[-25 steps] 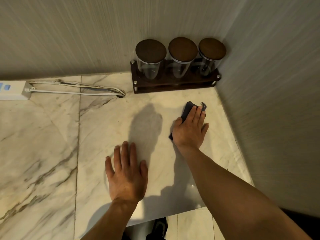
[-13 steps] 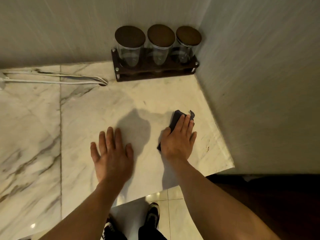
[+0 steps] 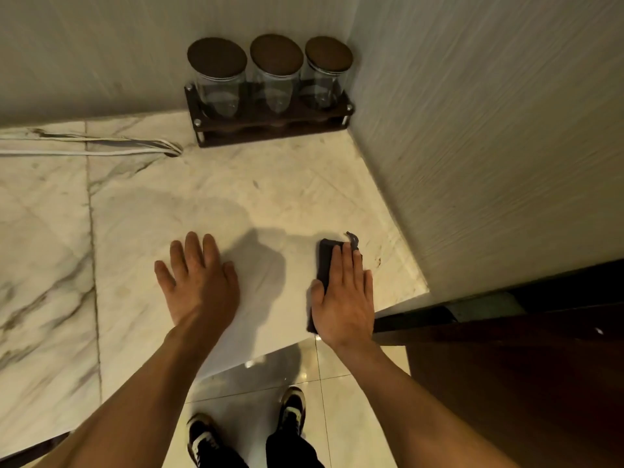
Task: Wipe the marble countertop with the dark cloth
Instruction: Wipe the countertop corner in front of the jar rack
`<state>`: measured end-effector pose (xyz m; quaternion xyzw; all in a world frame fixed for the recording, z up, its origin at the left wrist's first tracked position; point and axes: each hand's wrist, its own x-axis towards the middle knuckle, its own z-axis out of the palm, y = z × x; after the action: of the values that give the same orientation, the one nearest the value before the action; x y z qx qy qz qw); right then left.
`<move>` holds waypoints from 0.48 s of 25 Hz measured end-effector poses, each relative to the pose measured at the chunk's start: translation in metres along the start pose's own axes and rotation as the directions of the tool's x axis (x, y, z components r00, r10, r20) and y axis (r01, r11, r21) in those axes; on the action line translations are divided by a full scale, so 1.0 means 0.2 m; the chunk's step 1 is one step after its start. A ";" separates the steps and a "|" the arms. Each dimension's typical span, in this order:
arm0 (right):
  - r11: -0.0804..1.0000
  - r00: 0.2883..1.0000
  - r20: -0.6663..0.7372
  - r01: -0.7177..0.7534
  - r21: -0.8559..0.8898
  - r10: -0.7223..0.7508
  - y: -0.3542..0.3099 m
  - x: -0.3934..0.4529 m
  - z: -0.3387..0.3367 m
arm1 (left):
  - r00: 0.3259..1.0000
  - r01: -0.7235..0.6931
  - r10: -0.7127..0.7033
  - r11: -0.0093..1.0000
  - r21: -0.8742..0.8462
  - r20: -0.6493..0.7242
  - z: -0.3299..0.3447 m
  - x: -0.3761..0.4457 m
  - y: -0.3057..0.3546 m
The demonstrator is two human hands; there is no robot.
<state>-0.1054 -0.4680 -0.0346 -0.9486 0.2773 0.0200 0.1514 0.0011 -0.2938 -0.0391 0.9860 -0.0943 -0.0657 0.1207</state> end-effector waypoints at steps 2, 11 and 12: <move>0.991 0.992 0.041 0.125 -0.042 -0.123 0.09 -0.01 -0.02 | 0.998 -0.041 0.041 0.999 -0.005 -0.045 -0.01 0.01 0.04; 0.729 0.734 0.371 0.659 -0.185 -0.569 0.39 0.22 -0.21 | 0.983 -0.183 0.183 0.983 0.022 -0.013 0.05 0.01 0.18; 0.704 0.711 0.390 0.684 -0.191 -0.585 0.39 0.25 -0.21 | 0.983 -0.182 0.183 0.982 0.043 -0.003 0.06 0.01 0.19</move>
<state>-0.1077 -0.5691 -0.0213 -0.9819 -0.1044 0.1548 0.0320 -0.0054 -0.3326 -0.0415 0.9758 -0.1853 -0.0489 0.1054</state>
